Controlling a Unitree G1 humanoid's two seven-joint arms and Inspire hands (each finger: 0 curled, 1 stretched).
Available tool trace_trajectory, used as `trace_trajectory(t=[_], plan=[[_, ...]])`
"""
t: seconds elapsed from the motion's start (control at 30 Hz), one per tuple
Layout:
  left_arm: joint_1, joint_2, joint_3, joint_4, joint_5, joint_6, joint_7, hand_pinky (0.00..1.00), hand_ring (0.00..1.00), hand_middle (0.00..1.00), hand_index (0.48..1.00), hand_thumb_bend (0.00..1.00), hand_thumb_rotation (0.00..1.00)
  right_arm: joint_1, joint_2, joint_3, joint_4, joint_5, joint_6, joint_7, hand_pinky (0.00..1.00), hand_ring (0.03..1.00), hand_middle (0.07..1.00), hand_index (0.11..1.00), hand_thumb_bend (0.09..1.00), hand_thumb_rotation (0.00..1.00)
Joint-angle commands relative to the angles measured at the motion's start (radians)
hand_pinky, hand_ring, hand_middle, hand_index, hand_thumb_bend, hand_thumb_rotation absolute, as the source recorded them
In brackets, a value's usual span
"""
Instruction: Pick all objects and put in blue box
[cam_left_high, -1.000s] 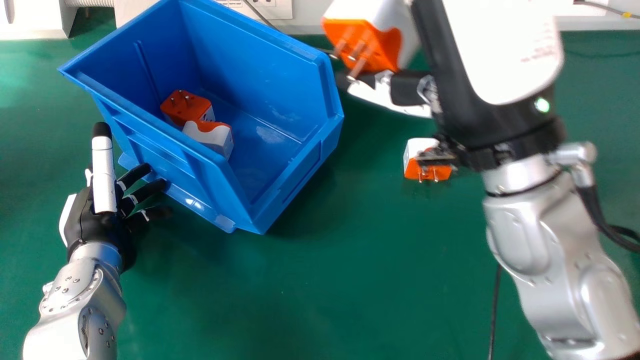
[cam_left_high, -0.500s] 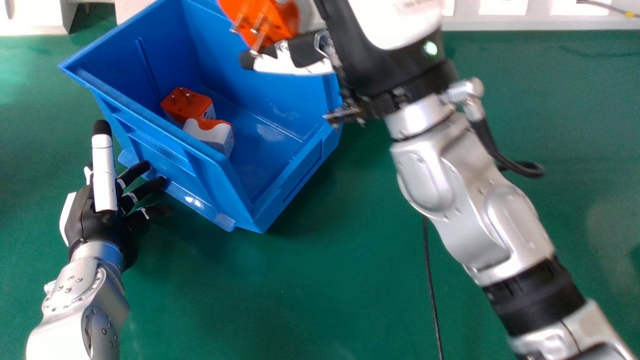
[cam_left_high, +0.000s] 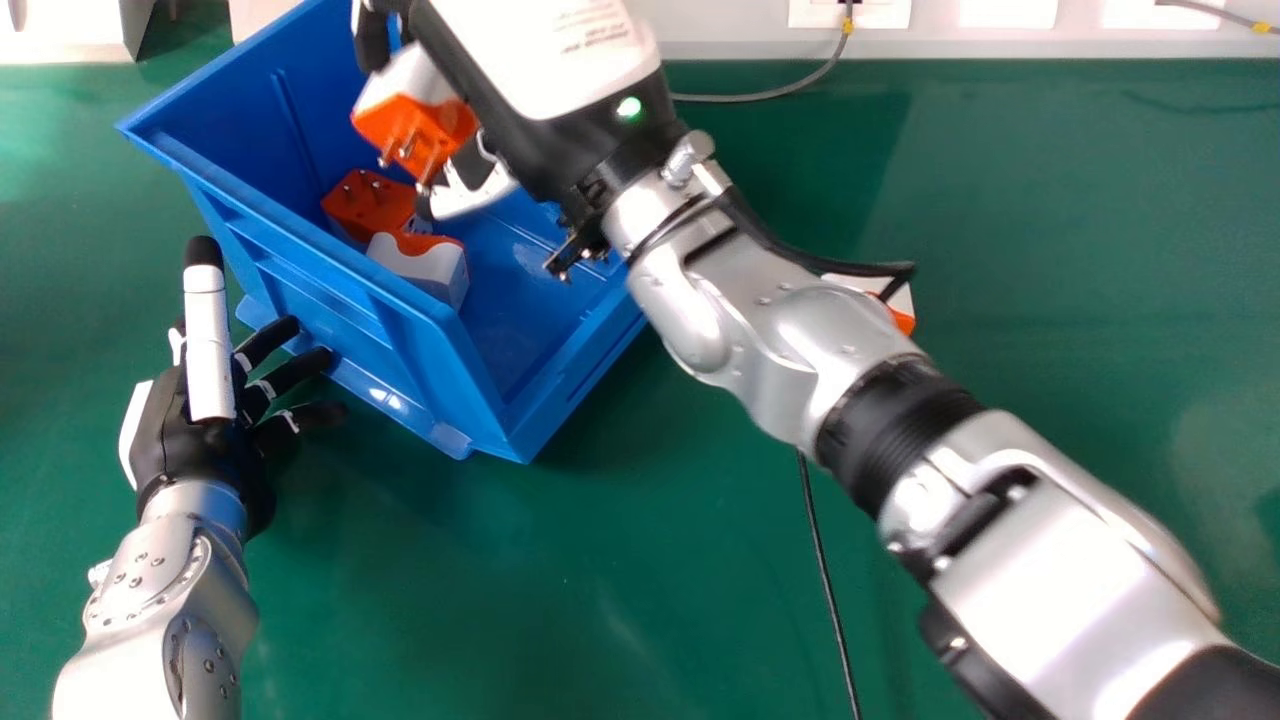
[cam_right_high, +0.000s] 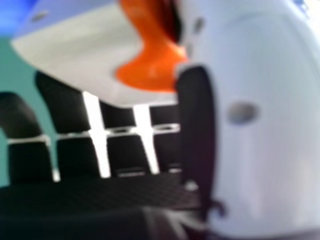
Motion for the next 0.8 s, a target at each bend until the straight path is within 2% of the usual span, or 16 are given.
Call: trace_trajectory(t=[0.0, 0.03, 0.07, 0.1, 0.17, 0.2, 0.23, 0.27, 0.3, 0.33, 0.37, 0.4, 0.47, 0.5, 0.63, 0.77], plan=[[0.023, -0.018, -0.016, 0.014, 0.006, 0.030, 0.003, 0.65, 0.74, 0.84, 0.884, 0.85, 0.93, -0.082, 0.036, 0.000, 0.006, 0.034, 0.106, 0.164, 0.27, 0.377, 0.493, 0.479, 0.522, 0.00], [0.023, -0.020, -0.017, 0.014, 0.007, 0.031, 0.004, 0.65, 0.74, 0.84, 0.884, 0.85, 0.93, -0.083, 0.043, -0.009, 0.000, 0.055, 0.129, 0.207, 0.35, 0.476, 0.590, 0.555, 0.579, 0.01], [0.022, -0.020, -0.018, 0.014, 0.008, 0.032, 0.005, 0.65, 0.74, 0.84, 0.884, 0.85, 0.93, -0.083, 0.047, -0.012, -0.009, 0.070, 0.146, 0.237, 0.35, 0.476, 0.590, 0.555, 0.579, 0.01], [0.021, -0.020, -0.018, 0.016, 0.008, 0.032, 0.005, 0.65, 0.74, 0.84, 0.884, 0.85, 0.93, -0.078, 0.044, -0.010, -0.021, 0.079, 0.151, 0.246, 0.44, 0.581, 0.672, 0.644, 0.664, 0.06], [0.019, -0.018, -0.017, 0.021, 0.008, 0.031, 0.002, 0.65, 0.74, 0.84, 0.884, 0.85, 0.93, -0.072, 0.035, 0.011, -0.035, 0.078, 0.158, 0.253, 0.44, 0.581, 0.672, 0.644, 0.664, 0.06], [0.019, -0.017, -0.017, 0.020, 0.007, 0.031, 0.002, 0.64, 0.73, 0.84, 0.884, 0.85, 0.93, -0.070, 0.030, 0.022, -0.042, 0.074, 0.161, 0.256, 0.53, 0.665, 0.738, 0.715, 0.731, 0.10], [0.021, -0.018, -0.018, 0.015, 0.007, 0.033, 0.002, 0.64, 0.73, 0.84, 0.884, 0.85, 0.93, -0.070, 0.027, 0.032, -0.048, 0.069, 0.166, 0.261, 0.53, 0.665, 0.738, 0.715, 0.731, 0.10], [0.022, -0.018, -0.018, 0.012, 0.006, 0.035, 0.002, 0.64, 0.73, 0.83, 0.884, 0.85, 0.93, -0.070, 0.024, 0.039, -0.053, 0.067, 0.169, 0.265, 0.63, 0.732, 0.791, 0.772, 0.785, 0.14], [0.023, -0.018, -0.018, 0.010, 0.006, 0.036, 0.001, 0.64, 0.73, 0.83, 0.884, 0.85, 0.93, -0.072, 0.022, 0.045, -0.059, 0.065, 0.172, 0.269, 0.63, 0.732, 0.791, 0.772, 0.785, 0.14], [0.022, -0.017, -0.018, 0.011, 0.006, 0.037, 0.001, 0.64, 0.73, 0.84, 0.884, 0.84, 0.93, -0.073, 0.020, 0.051, -0.062, 0.065, 0.175, 0.272, 0.70, 0.786, 0.833, 0.818, 0.829, 0.17], [0.022, -0.017, -0.018, 0.010, 0.006, 0.037, 0.000, 0.64, 0.73, 0.84, 0.884, 0.84, 0.93, -0.074, 0.019, 0.054, -0.068, 0.066, 0.179, 0.274, 0.70, 0.786, 0.833, 0.818, 0.829, 0.17], [0.023, -0.017, -0.018, 0.009, 0.005, 0.038, 0.000, 0.64, 0.74, 0.84, 0.884, 0.84, 0.93, -0.075, 0.018, 0.057, -0.073, 0.067, 0.183, 0.277, 0.76, 0.829, 0.866, 0.854, 0.863, 0.19], [0.023, -0.016, -0.018, 0.009, 0.006, 0.037, -0.002, 0.64, 0.74, 0.84, 0.884, 0.84, 0.93, -0.075, 0.017, 0.060, -0.080, 0.071, 0.187, 0.275, 0.76, 0.829, 0.866, 0.854, 0.863, 0.19], [0.022, -0.016, -0.019, 0.010, 0.006, 0.036, -0.003, 0.64, 0.74, 0.84, 0.885, 0.84, 0.93, -0.075, 0.016, 0.061, -0.082, 0.072, 0.188, 0.273, 0.81, 0.863, 0.893, 0.884, 0.891, 0.21], [0.016, -0.013, -0.014, 0.022, 0.003, 0.033, -0.007, 0.65, 0.74, 0.84, 0.887, 0.84, 0.93, -0.067, 0.011, 0.067, -0.110, 0.068, 0.197, 0.269, 0.90, 0.930, 0.946, 0.941, 0.945, 0.25], [0.013, -0.015, -0.015, 0.026, 0.006, 0.032, -0.002, 0.65, 0.74, 0.84, 0.889, 0.84, 0.93, -0.054, -0.005, 0.072, -0.156, 0.068, 0.205, 0.273, 0.96, 0.972, 0.978, 0.976, 0.979, 0.28]])
